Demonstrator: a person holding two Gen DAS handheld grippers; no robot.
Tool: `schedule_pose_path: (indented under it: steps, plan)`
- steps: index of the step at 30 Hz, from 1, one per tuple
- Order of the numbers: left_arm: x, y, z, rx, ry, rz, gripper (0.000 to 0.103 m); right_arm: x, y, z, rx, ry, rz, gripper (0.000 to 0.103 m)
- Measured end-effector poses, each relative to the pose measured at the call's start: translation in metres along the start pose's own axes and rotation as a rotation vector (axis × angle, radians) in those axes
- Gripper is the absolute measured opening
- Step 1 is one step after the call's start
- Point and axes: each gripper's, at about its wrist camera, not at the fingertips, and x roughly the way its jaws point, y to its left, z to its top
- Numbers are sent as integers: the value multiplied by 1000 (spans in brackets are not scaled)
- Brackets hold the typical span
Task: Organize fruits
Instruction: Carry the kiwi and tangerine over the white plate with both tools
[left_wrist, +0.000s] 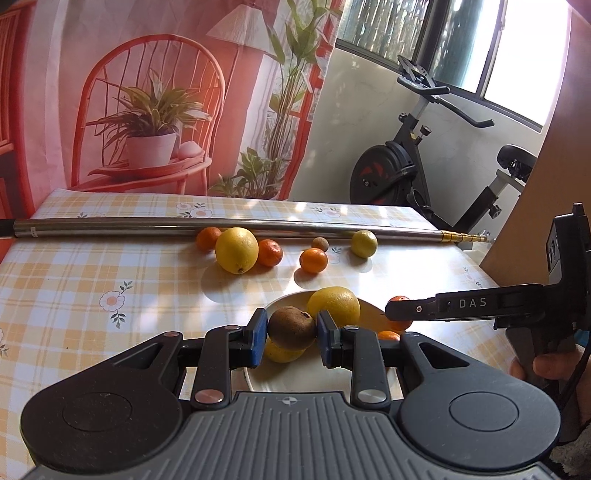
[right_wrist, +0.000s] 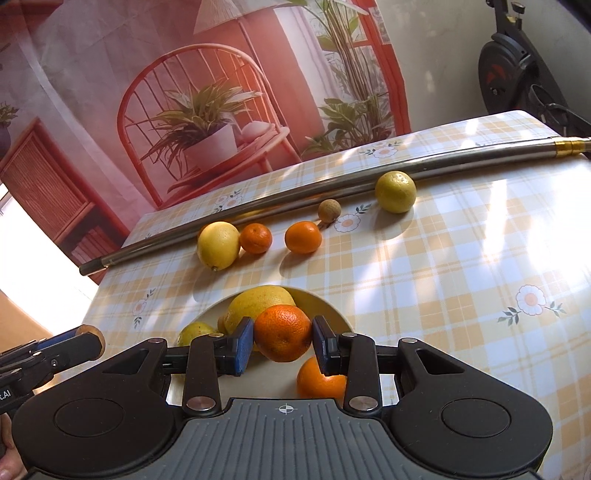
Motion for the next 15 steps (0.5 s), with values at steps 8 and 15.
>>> schedule_pose_path:
  steps: [8,15]
  plan:
    - [12,-1,-11,13,46,-1,30,-7,-8,-9,-7,-9,-37,31]
    - [23,-3,-18,23,73,3,30,5,-3,-10,-83,-12,-74,31]
